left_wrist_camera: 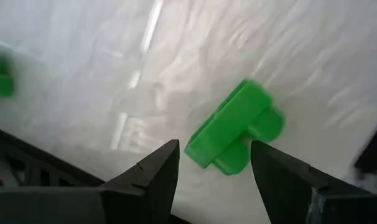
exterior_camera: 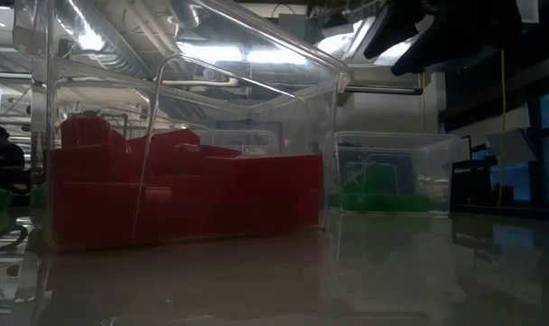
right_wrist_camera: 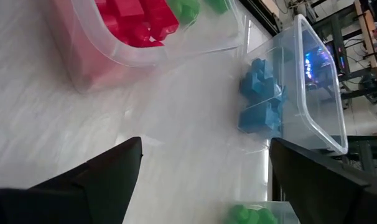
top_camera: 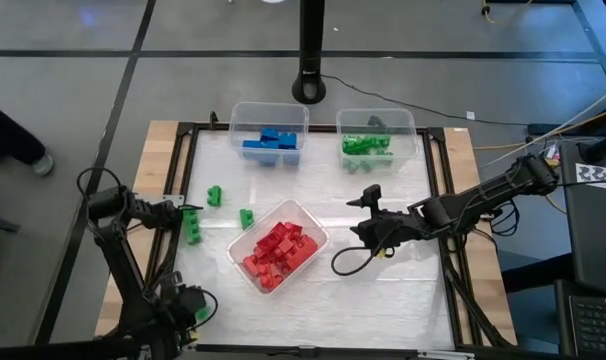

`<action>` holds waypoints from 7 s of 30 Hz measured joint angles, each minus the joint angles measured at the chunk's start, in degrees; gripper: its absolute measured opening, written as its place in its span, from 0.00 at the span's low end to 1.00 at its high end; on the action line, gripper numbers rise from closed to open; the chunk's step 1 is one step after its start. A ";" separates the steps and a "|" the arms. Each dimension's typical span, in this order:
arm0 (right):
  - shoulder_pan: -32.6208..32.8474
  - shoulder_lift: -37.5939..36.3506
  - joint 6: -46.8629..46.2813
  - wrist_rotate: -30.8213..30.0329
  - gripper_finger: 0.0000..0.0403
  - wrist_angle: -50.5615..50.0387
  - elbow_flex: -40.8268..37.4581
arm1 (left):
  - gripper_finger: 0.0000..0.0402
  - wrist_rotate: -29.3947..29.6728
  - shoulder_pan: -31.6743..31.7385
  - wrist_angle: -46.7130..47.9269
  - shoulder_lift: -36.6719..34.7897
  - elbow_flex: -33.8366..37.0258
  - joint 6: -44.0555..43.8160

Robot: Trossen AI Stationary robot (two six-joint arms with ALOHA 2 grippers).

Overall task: Sort blocks
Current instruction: Put the green game piece into the top right transparent bin

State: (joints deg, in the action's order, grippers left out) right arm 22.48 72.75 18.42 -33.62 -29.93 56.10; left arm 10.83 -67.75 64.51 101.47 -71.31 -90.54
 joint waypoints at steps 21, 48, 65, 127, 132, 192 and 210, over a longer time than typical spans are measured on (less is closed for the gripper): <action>0.00 0.04 1.81 -0.31 0.88 -0.13 0.00 | 0.47 10.03 0.31 -7.71 -4.65 -0.11 -2.58; 0.00 0.28 2.90 -0.31 0.88 -0.09 0.00 | 0.90 4.48 3.36 -6.09 -1.94 -0.13 3.94; 0.00 0.28 2.64 -0.31 0.88 -0.07 0.00 | 0.94 5.51 1.25 -11.70 -0.85 -0.13 6.67; 0.00 0.70 14.50 15.06 0.88 24.12 0.04 | 0.40 40.02 11.21 -3.91 -6.25 -7.30 19.74; -1.07 2.44 15.54 19.71 0.88 28.13 0.04 | 0.41 39.97 15.88 -11.62 -6.25 -7.28 32.79; -11.80 19.17 -4.13 58.04 0.33 50.93 0.04 | 0.39 21.07 41.15 -35.60 -5.85 -6.80 89.44; -11.98 19.05 -2.92 56.18 0.05 49.79 0.07 | 0.60 21.83 40.49 -34.41 -6.43 -7.15 91.95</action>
State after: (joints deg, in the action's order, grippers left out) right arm 10.50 91.80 15.50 22.56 19.86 56.16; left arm 32.67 -27.27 30.09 95.03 -78.46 1.41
